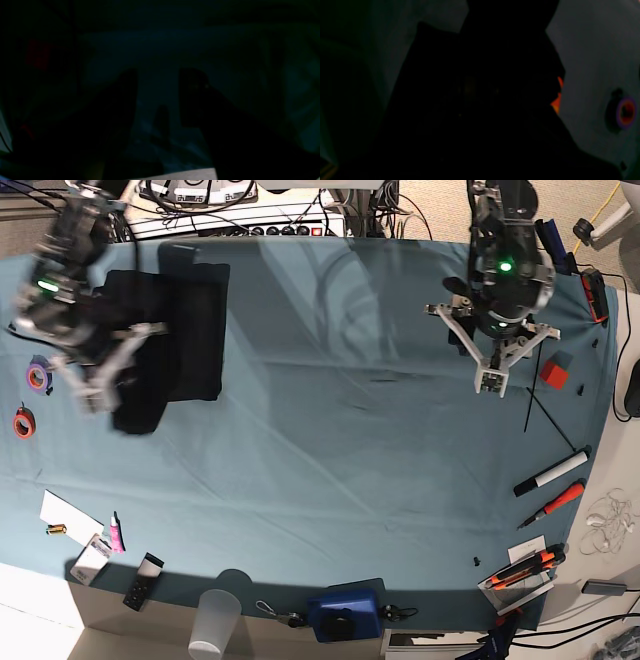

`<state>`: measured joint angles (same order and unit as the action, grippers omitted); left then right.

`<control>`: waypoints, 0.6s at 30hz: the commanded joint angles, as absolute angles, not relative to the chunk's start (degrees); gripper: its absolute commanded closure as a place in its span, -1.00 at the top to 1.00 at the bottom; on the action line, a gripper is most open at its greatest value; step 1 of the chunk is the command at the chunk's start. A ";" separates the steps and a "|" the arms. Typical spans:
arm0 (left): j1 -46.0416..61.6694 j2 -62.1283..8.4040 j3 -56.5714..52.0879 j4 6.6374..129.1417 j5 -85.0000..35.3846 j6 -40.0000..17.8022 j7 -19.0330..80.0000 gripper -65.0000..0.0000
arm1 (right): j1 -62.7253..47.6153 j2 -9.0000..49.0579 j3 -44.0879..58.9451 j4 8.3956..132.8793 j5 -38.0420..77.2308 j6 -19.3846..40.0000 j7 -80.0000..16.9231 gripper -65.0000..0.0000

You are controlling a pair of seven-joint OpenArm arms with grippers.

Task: Layout the t-shirt on the table in an organized manner, then fold the t-shirt properly
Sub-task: 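Flip the shirt bundle with the right gripper, exposing the orange sun print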

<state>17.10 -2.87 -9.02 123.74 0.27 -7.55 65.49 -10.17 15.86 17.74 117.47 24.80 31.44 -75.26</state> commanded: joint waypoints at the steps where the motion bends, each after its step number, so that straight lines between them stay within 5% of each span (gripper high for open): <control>1: 16.82 -2.90 -9.04 124.68 -0.51 -7.60 64.49 -0.15 | -9.69 16.49 16.40 118.43 25.12 31.57 -73.87 -1.00; 3: 16.84 -2.90 -9.04 124.68 -1.65 -7.57 64.49 -0.15 | -9.72 16.51 13.47 118.43 24.71 32.12 -73.69 -0.91; 7: 16.84 -2.90 -9.04 124.68 -1.76 -7.57 64.49 -0.15 | -9.85 16.51 9.63 118.45 24.38 32.32 -72.60 -0.37; 18: 16.82 -2.87 -9.04 124.68 -1.76 -7.57 62.98 -0.15 | -13.15 16.97 11.53 134.72 25.10 32.32 -74.50 -0.37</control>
<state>17.15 -2.85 -9.02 123.74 -1.63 -7.55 64.01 -13.74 16.34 11.29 133.95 24.67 32.47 -76.01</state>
